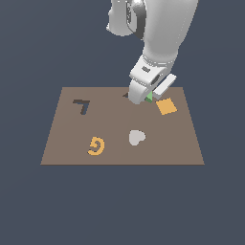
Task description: Insert a designated object into the corresponding slot on a board.
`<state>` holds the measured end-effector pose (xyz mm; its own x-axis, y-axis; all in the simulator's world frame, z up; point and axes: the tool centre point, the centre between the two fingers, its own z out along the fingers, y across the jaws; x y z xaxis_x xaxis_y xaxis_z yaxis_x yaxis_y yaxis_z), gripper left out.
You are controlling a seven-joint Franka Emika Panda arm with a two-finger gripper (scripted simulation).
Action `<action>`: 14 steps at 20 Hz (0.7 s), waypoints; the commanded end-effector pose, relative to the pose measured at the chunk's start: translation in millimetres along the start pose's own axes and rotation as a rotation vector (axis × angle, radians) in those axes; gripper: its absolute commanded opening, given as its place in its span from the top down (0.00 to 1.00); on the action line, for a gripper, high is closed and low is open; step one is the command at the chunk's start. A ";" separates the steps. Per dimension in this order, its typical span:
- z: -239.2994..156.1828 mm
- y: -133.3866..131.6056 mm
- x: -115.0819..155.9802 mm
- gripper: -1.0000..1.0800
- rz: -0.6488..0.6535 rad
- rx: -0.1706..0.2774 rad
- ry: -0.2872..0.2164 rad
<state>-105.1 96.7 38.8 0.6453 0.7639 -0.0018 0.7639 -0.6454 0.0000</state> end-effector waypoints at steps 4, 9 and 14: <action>-0.8 7.9 -22.5 1.00 -0.132 -0.001 0.000; -1.1 15.4 -36.2 1.00 -0.216 -0.001 0.000; -1.4 21.2 -44.8 1.00 -0.270 -0.001 0.000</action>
<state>-117.5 51.5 40.1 0.4334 0.9012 -0.0022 0.9012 -0.4334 0.0003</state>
